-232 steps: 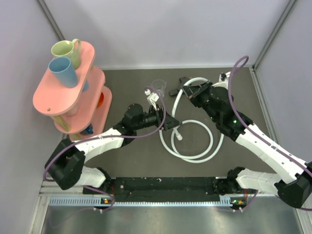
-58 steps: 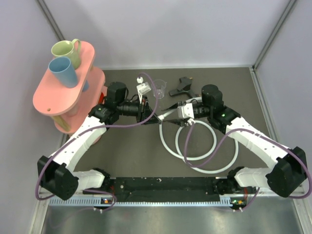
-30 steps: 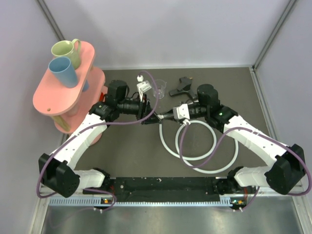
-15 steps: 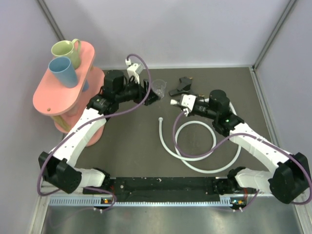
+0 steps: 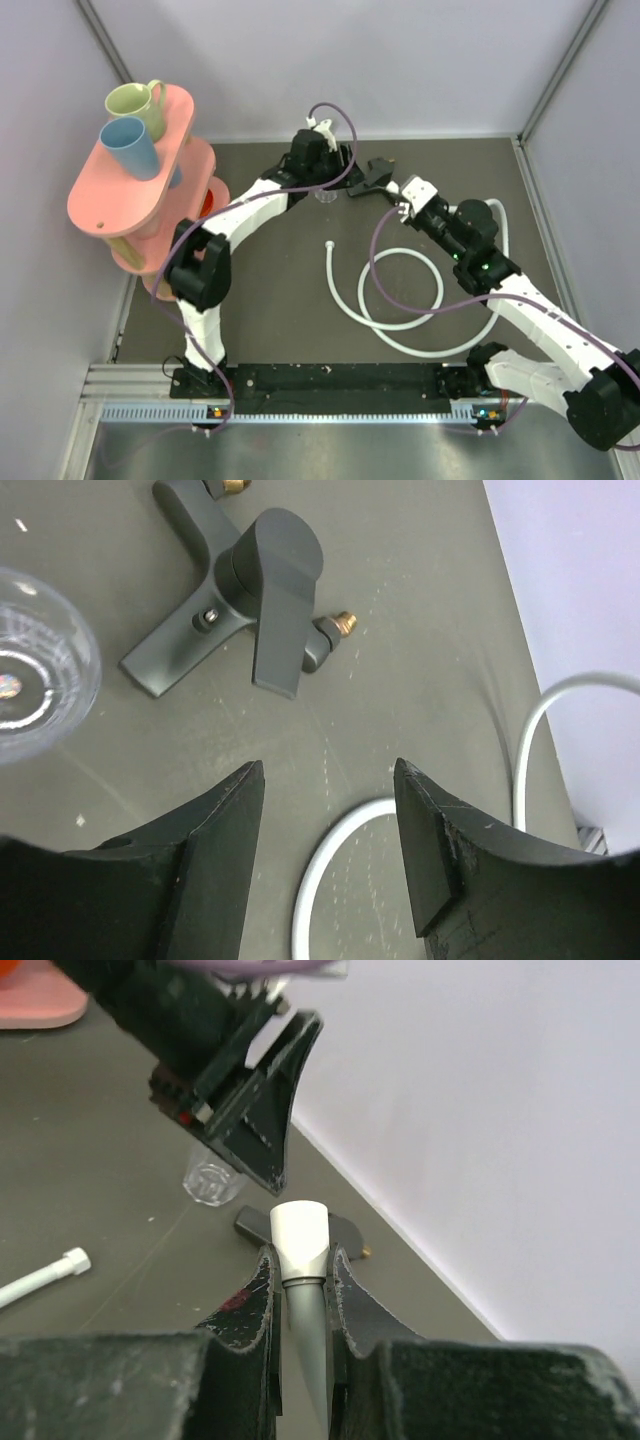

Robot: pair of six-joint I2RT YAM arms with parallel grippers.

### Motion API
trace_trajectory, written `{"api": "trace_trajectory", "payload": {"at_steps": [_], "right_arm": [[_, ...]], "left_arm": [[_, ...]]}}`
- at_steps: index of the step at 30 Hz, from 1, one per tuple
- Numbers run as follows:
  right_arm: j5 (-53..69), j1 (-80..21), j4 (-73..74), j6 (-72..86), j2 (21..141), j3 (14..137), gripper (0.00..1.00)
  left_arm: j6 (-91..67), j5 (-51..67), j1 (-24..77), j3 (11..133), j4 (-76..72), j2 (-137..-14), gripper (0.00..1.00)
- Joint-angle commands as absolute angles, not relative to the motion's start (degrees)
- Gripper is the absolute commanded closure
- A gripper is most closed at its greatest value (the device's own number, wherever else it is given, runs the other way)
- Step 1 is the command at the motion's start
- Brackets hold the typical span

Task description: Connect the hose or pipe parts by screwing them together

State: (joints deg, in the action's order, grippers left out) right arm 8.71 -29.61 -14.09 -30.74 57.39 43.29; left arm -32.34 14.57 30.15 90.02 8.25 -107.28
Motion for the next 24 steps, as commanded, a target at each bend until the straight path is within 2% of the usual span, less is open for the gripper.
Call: {"api": "trace_trajectory", "payload": {"at_steps": [1,13,18,20,21,24], "right_arm": [[2.1,-28.5,-17.3,-27.1,54.3,42.5,1.0],[0.2,-28.0,-17.7,-28.2,52.0,41.8,1.0],[-1.1,-27.6,-17.8,-28.6,51.2,41.6,1.0],[-1.0,-27.3,-18.1,-28.6,51.1,41.4,1.0],[-1.0,-27.2,-18.1,-28.5,51.2,41.5,1.0],[-0.6,-27.0,-17.9,-28.5,51.8,41.7,1.0]], "left_arm": [[-38.8,15.7,30.5,97.8,0.4,-115.2,0.41],[-43.3,18.4,31.0,103.5,-9.3,-127.6,0.43],[-44.4,19.5,31.0,106.6,-9.4,-130.9,0.48],[-44.7,20.0,31.0,106.4,-10.4,-131.5,0.53],[-45.3,20.8,31.0,106.4,-10.8,-131.7,0.62],[-46.1,22.7,31.0,106.2,-12.0,-132.1,0.78]]}}
